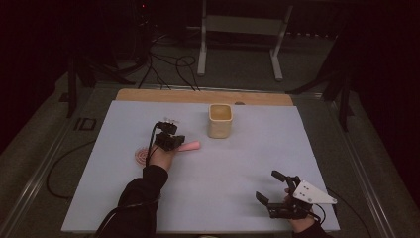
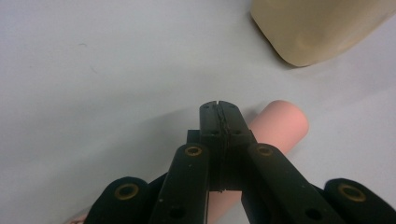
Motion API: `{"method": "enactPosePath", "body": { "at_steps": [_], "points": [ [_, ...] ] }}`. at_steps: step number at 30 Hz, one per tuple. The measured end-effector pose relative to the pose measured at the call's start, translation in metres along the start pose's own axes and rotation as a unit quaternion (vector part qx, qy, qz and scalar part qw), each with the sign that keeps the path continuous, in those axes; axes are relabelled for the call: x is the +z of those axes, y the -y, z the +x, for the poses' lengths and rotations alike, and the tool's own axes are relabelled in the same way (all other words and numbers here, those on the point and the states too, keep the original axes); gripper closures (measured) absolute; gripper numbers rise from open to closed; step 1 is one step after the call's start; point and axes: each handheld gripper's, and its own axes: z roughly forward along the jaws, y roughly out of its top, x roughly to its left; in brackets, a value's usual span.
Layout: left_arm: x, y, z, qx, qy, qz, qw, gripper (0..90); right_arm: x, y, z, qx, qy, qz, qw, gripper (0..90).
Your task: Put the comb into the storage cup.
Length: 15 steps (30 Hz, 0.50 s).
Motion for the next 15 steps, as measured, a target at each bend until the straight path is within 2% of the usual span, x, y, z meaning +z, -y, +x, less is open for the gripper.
{"method": "enactPosePath", "body": {
  "at_steps": [7, 15],
  "points": [
    [0.009, 0.0, -0.003, -0.001, -0.004, 0.009, 1.0, 90.0, -0.001, 0.0, -0.001, -0.001, 0.0, -0.002, 1.0, 9.1],
    [0.012, -0.002, -0.006, -0.001, 0.001, 0.019, 0.9998, 90.0, -0.002, 0.0, -0.001, 0.001, 0.001, -0.001, 1.0, 9.1]
  ]
}}
